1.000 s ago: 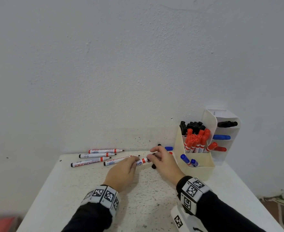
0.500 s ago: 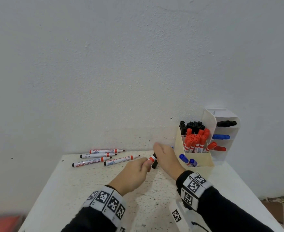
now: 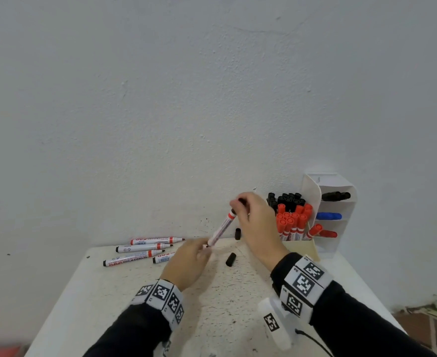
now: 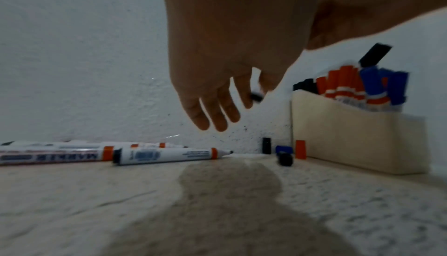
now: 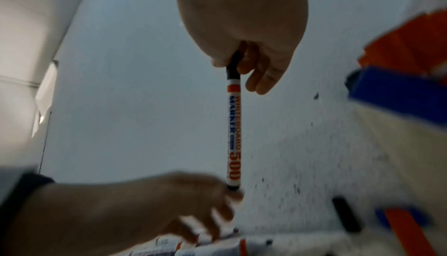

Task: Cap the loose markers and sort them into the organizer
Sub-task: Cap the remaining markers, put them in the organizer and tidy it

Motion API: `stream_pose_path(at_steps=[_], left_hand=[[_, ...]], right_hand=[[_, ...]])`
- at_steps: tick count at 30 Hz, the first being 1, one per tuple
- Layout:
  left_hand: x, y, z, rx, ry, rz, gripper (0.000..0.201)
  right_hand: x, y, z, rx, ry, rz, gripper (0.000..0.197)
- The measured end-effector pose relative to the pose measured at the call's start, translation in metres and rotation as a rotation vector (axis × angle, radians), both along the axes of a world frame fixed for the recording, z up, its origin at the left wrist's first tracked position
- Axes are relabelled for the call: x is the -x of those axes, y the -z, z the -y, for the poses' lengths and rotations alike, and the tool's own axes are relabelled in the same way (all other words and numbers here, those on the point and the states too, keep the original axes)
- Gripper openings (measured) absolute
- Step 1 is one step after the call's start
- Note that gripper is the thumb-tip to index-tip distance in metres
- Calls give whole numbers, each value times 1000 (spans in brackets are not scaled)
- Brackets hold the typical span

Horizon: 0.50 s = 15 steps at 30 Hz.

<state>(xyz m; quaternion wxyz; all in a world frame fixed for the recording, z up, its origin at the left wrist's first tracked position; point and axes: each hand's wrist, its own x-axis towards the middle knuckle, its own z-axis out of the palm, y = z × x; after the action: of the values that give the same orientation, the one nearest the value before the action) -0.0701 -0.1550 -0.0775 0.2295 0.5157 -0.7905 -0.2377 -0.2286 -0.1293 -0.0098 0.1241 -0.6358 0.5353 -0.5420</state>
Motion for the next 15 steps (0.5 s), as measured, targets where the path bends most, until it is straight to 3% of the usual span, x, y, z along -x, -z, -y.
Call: stream_pose_path(at_steps=[3,6,10,15], left_hand=[[-17,10,11,-61,-178,288,41],[-26,13,12,-111,-226,462,51],[-28,17,9,-119,-209,554,54],[-28,21,9,-14,-248,553,46]], right_hand=[[15,-24,-1,97,31,-35,5],[38,-45,3,170,130,-92,4],[74,-51,18,196,292,-178,11],[90,-46,27,187,305,-250,14]])
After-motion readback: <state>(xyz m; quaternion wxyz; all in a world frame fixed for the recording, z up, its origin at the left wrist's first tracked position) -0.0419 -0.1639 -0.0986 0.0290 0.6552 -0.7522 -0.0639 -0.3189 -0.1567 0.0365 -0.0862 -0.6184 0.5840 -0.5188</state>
